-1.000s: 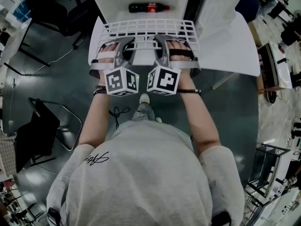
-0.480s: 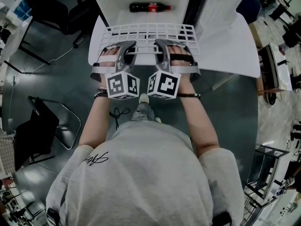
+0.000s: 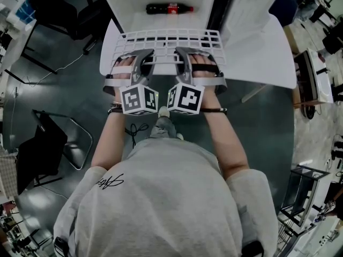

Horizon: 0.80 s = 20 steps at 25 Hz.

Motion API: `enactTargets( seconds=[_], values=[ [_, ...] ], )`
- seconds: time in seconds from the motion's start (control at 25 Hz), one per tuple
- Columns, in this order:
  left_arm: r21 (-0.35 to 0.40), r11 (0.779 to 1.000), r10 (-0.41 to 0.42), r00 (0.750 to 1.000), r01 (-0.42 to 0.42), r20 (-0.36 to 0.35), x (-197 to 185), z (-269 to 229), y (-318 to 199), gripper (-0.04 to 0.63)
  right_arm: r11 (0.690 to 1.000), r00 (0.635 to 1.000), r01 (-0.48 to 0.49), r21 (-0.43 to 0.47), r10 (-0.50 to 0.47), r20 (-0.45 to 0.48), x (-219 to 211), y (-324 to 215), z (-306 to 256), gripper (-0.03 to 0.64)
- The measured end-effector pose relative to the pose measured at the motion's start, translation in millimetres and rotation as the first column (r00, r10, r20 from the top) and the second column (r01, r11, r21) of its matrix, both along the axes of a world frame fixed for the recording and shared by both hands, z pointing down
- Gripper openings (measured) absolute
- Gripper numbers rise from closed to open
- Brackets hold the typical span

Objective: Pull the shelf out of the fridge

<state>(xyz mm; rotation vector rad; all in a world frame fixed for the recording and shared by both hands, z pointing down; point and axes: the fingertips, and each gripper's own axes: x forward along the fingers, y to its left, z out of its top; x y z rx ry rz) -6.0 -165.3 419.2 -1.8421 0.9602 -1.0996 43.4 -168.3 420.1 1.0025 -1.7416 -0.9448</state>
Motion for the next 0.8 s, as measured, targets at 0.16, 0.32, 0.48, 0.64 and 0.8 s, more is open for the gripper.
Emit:
enactTargets(
  seconds=[0.16,0.32,0.48,0.64,0.8],
  values=[
    [-0.003,1.000,-0.003,1.000,0.003,0.001,0.0,0.7,0.4,0.055,1.000,1.000,0.002,0.003,-0.002,-0.003,0.2,0.4,0.4,0.060],
    [-0.002,1.000,-0.003,1.000,0.003,-0.002,-0.3,0.6,1.5,0.055,1.000,1.000,0.002,0.009,-0.002,-0.006,-0.2,1.6,0.3,0.060],
    [0.002,1.000,-0.003,1.000,0.003,-0.006,-1.9,-0.5,2.6,0.055,1.000,1.000,0.002,0.013,-0.002,-0.010,-2.1,2.6,-1.2,0.060],
    [0.002,1.000,-0.002,1.000,0.002,-0.008,-2.8,-1.8,2.3,0.055,1.000,1.000,0.003,0.015,-0.003,-0.016,-3.0,2.3,-2.4,0.060],
    [0.002,1.000,-0.003,1.000,0.003,-0.011,-4.2,-0.7,1.3,0.055,1.000,1.000,0.004,0.018,-0.003,-0.019,-4.5,1.5,-1.7,0.060]
  ],
)
